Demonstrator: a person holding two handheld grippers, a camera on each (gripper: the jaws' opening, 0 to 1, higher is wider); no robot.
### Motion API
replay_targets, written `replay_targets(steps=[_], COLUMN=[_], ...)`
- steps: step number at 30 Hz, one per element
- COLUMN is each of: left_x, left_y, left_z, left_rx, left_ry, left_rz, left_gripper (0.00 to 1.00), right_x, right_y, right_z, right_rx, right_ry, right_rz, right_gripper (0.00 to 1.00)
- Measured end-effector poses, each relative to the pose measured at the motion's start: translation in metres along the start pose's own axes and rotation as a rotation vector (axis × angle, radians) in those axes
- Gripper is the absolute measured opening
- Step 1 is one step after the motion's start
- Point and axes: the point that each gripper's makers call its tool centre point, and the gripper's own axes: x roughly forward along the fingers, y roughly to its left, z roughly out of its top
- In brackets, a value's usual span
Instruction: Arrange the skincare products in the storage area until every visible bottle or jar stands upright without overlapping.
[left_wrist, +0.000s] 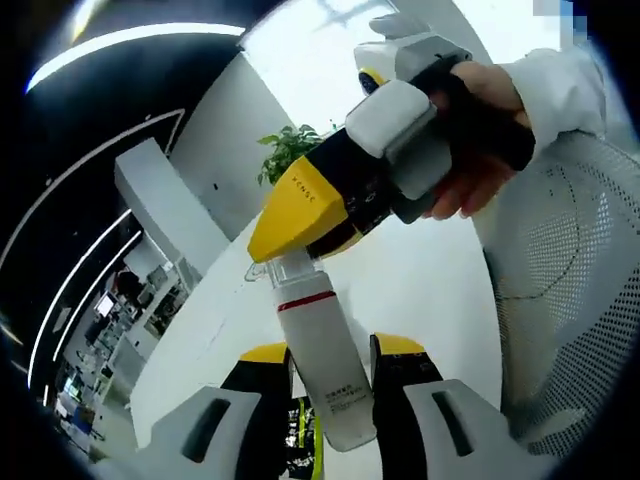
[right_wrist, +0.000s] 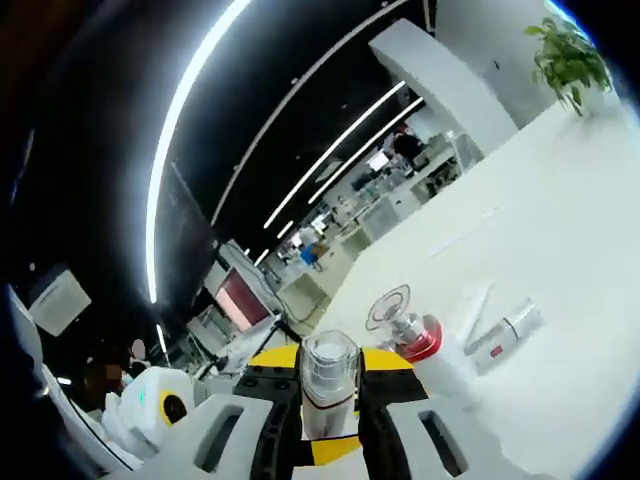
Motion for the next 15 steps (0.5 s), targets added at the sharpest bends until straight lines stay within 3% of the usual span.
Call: replay_targets(steps=[3,4,6,10,12,13,15], left_x=[-0.001,-0.003,-0.005,-0.007,-0.009,-0.01,-0.016], left_y=[0.004,0.007,0.01,0.01,0.009,0.008,0.009], left_z=[-0.003,-0.004,-0.002,0.001,0.008,0.013,0.026], left_rx=[0.052,0.029,-0.095,-0.224,-0.347,-0.44,-0.545], left_ry=[0.013,0.015,-0.01,-0.064,-0.121,-0.162,-0.242], left_rz=[0.026,0.032,0.022,-0.023,-0.06,-0.1,-0.138], left_gripper=[0.29,0.27,0.22,0.2,0.2,0.2,0.2], right_x=[0.002,0.002,0.0,-0.002,-0.004,-0.004,-0.005], right_y=[0.007,0.009,0.01,0.015,0.021,0.025,0.028], right_z=[-0.002,-0.002,-0.001,0.005,0.008,0.009,0.018], right_rx=[0.014,0.012,0.015,0.019,-0.087,-0.102,-0.119], right_ry=[-0.004,-0.002,-0.01,-0.01,-0.017,-0.016,-0.031], right_rz=[0.011,0.019,0.026,0.073,0.096,0.105,0.148], right_gripper=[0.11,0.12,0.12,0.11,0.11,0.11,0.1])
